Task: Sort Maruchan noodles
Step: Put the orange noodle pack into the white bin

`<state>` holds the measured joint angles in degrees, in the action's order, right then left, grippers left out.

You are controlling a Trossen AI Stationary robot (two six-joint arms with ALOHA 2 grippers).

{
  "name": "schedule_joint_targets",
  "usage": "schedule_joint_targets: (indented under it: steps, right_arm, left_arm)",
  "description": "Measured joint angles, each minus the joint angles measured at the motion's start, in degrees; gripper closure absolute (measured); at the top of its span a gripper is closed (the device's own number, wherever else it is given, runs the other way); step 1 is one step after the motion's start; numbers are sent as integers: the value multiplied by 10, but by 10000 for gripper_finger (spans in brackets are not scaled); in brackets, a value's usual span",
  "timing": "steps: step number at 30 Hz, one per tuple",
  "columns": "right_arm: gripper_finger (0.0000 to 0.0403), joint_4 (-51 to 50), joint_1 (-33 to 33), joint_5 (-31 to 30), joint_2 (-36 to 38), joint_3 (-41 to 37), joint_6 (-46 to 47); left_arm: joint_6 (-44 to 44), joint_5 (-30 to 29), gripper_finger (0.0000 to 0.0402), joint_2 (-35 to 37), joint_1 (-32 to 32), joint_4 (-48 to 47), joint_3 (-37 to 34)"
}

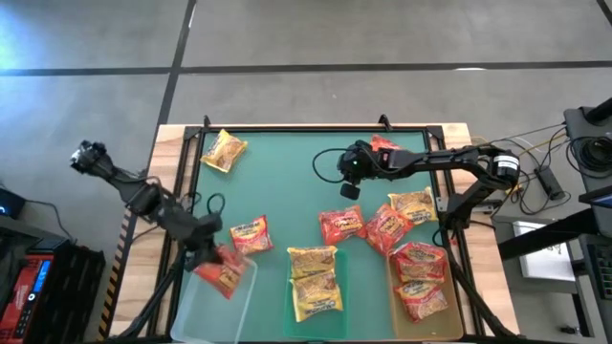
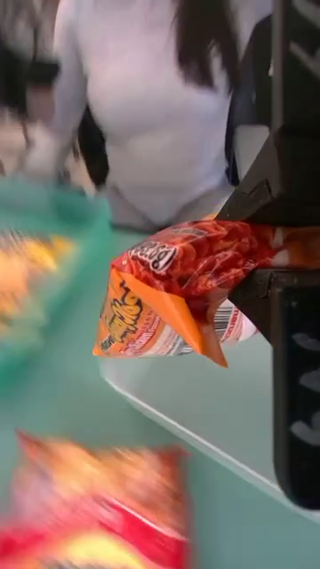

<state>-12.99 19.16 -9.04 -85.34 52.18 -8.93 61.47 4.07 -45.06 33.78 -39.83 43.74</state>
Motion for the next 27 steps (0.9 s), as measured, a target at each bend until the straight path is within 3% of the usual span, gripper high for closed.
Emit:
schedule_joint_targets:
  steps: [5,15,27]
  right_arm:
    - [337,0,0,0,0,0,-1]
    - [337,0,0,0,0,0,-1]
    - [337,0,0,0,0,0,-1]
  left_arm:
    - [56,-1,389,-15,44,-78,1]
    - [-184,12,389,-33,47,-108,0]
    - [-190,-65,388,-67,46,-148,0]
